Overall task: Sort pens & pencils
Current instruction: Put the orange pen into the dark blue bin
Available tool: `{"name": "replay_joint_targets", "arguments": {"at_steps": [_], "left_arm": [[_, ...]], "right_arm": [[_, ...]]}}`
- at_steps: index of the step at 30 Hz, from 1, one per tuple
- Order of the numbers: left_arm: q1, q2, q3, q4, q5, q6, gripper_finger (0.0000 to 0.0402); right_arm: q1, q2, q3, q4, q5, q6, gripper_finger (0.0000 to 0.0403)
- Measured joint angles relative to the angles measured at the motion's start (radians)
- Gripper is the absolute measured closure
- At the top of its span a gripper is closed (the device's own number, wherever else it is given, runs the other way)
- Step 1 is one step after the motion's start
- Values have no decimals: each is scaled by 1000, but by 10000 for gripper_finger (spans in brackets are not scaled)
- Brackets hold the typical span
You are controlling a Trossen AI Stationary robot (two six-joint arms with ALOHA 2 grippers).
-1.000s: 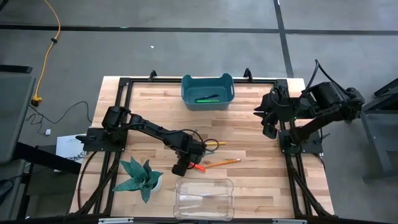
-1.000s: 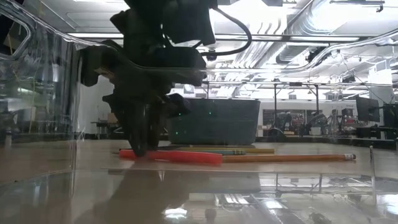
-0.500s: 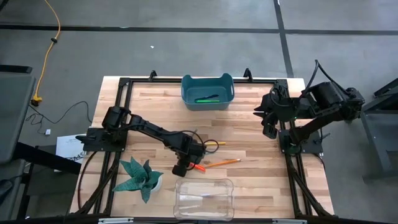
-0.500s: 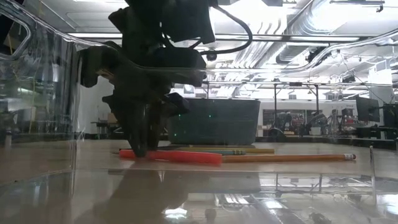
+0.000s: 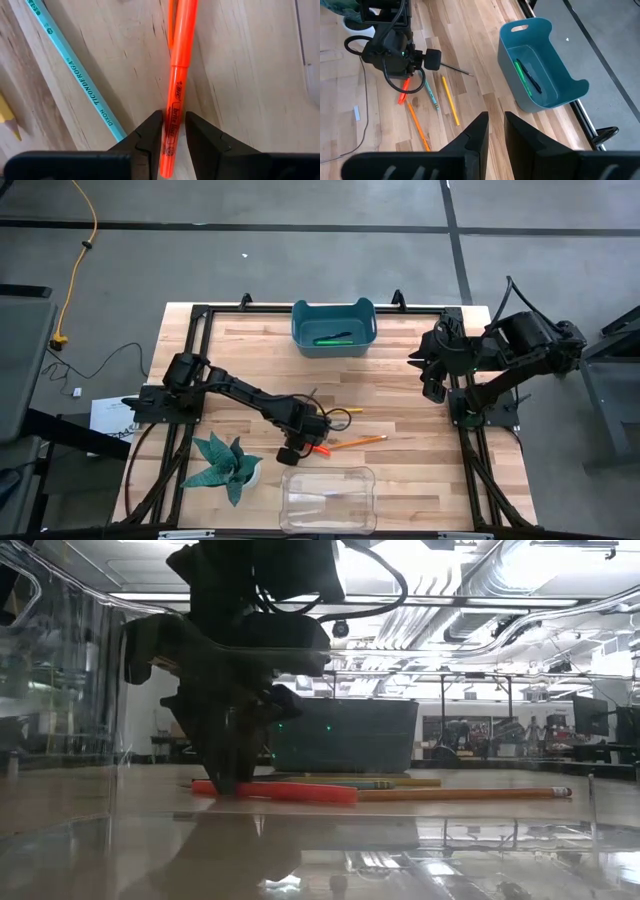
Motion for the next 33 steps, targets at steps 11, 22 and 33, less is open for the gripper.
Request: {"name": "replay_joint_targets", "arguments": {"at_steps": [11, 22, 33], "left_arm": [[-5, 2, 4, -4, -13, -3, 325], [-5, 5, 28, -18, -30, 32, 381], [-5, 0, 30, -24, -29, 34, 393]], "right_arm": [[0, 0, 0, 0, 0, 11, 352], [0, 0, 0, 0, 0, 19, 352], [0, 0, 0, 0, 0, 19, 352]]}}
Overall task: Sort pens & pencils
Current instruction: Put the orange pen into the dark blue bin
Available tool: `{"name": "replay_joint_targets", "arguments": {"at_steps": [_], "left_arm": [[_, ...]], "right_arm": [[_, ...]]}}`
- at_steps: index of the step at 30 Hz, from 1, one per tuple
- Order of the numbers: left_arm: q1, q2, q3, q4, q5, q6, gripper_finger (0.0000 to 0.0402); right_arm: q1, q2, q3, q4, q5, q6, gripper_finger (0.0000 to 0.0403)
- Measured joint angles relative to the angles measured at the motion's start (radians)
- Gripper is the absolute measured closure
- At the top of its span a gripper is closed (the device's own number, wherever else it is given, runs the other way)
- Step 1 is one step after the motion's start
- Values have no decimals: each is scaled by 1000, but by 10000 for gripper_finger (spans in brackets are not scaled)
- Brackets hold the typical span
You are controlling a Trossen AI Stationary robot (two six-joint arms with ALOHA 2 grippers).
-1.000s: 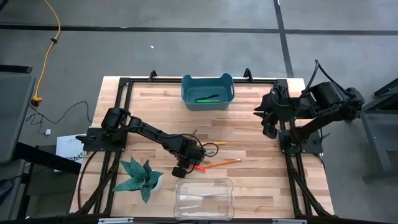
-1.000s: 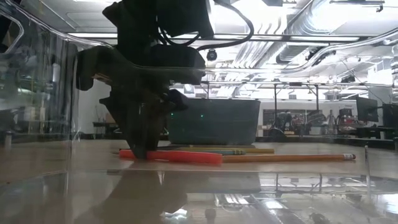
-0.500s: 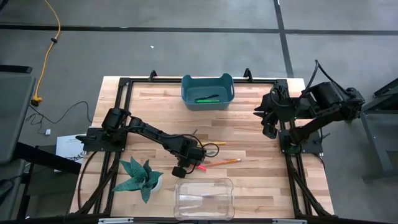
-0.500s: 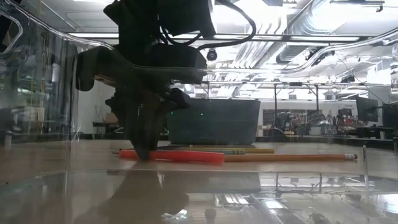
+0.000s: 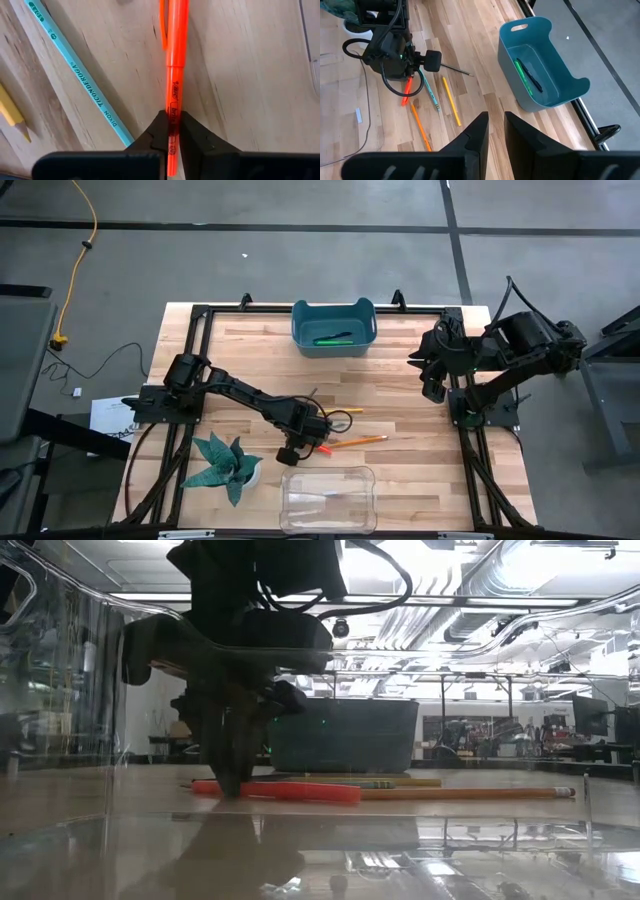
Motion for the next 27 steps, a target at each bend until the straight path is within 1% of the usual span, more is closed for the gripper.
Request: {"name": "replay_joint_targets", "arguments": {"at_steps": [3, 6, 10, 12, 16, 21, 25, 27], "left_arm": [[2, -6, 5, -19, -12, 1, 384], [4, -23, 38, -58, -32, 33, 377], [14, -25, 92, -99, -33, 55, 383], [23, -27, 127, -91, -40, 64, 386], [47, -29, 228, -160, -56, 103, 382], [96, -31, 372, -246, -122, 167, 380], [173, -31, 486, -314, -165, 230, 382], [223, -31, 533, -345, -169, 257, 379]], "right_arm": [[0, 0, 0, 0, 0, -1, 352], [0, 0, 0, 0, 0, -5, 352], [0, 0, 0, 0, 0, -9, 352], [0, 0, 0, 0, 0, -9, 352], [0, 0, 0, 0, 0, -11, 352], [0, 0, 0, 0, 0, -11, 352], [0, 0, 0, 0, 0, -11, 352], [0, 0, 0, 0, 0, -11, 352]]}}
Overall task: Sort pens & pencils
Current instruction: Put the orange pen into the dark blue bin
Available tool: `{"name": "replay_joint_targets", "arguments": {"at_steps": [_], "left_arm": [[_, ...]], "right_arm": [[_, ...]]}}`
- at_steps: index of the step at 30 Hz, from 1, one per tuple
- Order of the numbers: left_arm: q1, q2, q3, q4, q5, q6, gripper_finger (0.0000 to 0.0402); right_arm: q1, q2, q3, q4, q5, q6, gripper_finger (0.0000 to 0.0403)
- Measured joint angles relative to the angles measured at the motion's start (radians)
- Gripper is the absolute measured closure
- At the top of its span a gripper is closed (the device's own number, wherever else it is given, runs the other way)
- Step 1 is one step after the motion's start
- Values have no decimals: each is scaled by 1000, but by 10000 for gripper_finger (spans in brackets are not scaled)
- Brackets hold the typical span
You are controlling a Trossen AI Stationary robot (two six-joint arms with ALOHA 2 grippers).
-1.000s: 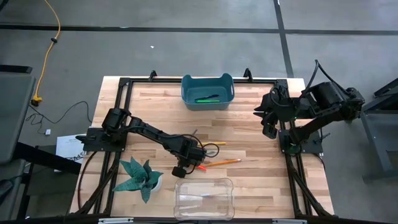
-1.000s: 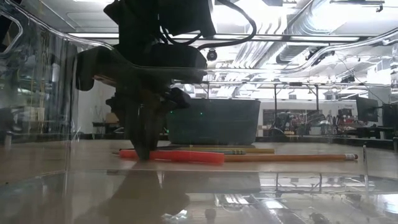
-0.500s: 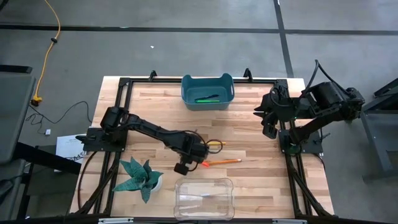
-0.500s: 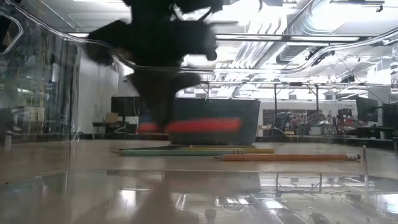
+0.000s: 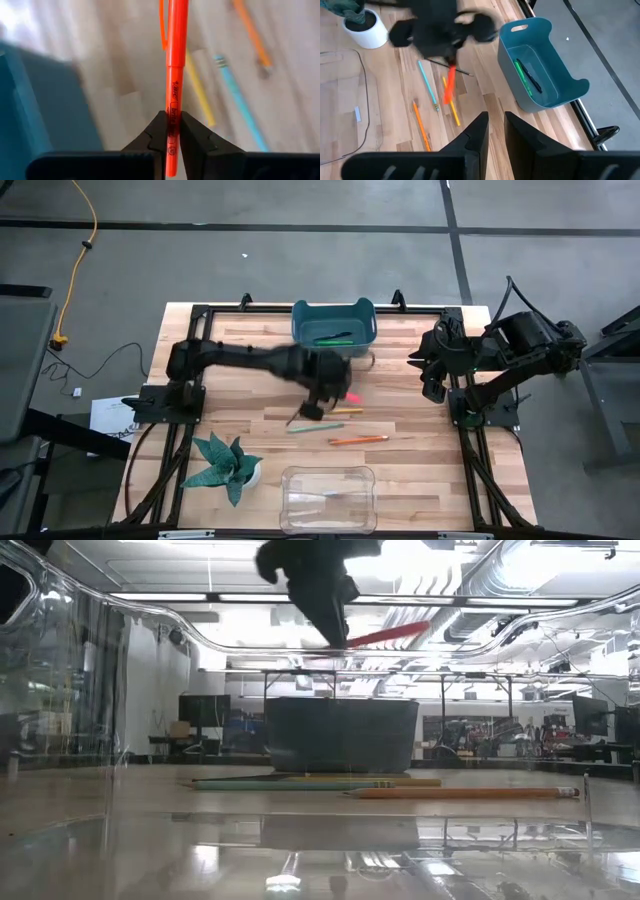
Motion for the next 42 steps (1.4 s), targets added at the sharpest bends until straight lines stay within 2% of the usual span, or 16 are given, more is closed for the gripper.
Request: {"name": "replay_joint_targets", "arguments": {"at_steps": [7, 13, 18, 28, 42], "left_arm": [[197, -1, 106, -81, 1, 86, 375], [340, -1, 128, -87, 54, 130, 374], [415, -1, 128, -79, 54, 187, 374], [514, -1, 127, -25, 138, 234, 374], [517, 58, 126, -48, 227, 262, 364]], "right_arm": [[0, 0, 0, 0, 0, 3, 352], [0, 0, 0, 0, 0, 20, 352], [0, 0, 0, 0, 0, 47, 352], [0, 0, 0, 0, 23, 75, 352], [0, 3, 0, 13, 45, 118, 352]]}}
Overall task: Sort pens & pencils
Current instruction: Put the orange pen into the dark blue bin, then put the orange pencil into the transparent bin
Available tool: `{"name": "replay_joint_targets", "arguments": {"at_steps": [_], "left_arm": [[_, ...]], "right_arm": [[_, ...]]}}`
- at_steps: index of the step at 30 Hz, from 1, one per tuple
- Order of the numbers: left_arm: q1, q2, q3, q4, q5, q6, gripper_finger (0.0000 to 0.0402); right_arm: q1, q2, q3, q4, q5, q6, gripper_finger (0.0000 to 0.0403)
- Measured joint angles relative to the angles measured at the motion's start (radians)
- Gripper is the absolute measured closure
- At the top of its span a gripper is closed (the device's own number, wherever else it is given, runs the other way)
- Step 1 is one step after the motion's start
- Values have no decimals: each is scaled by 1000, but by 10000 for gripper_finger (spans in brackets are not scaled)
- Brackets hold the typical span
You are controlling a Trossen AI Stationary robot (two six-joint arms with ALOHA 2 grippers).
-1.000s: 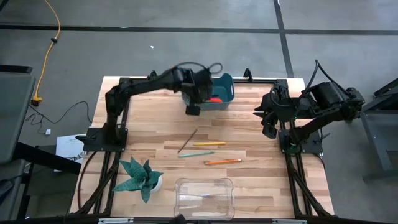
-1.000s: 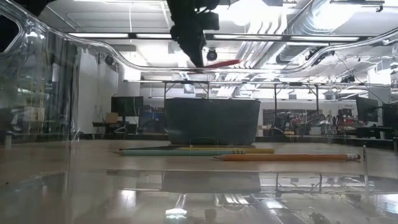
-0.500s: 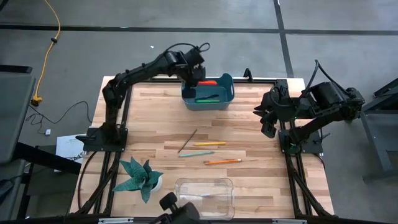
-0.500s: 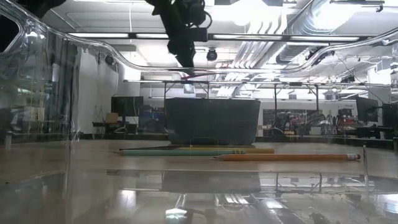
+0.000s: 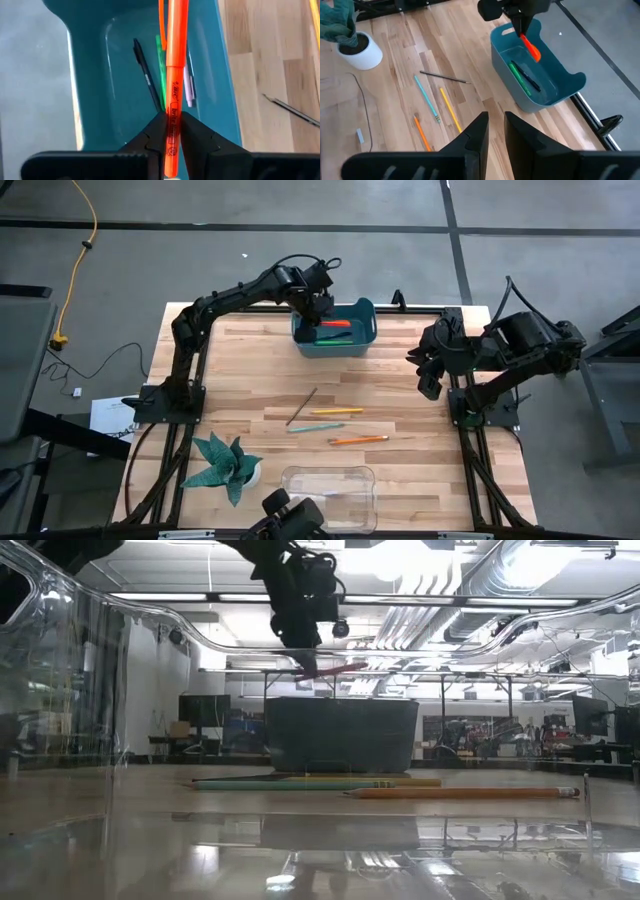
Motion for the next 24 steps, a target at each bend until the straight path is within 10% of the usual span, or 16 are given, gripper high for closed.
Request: {"name": "replay_joint_targets", "arguments": {"at_steps": [24], "left_arm": [[-90, -186, 1, -120, 118, -11, 298]], "right_arm": [[-92, 69, 0, 166, -97, -187, 352]]}}
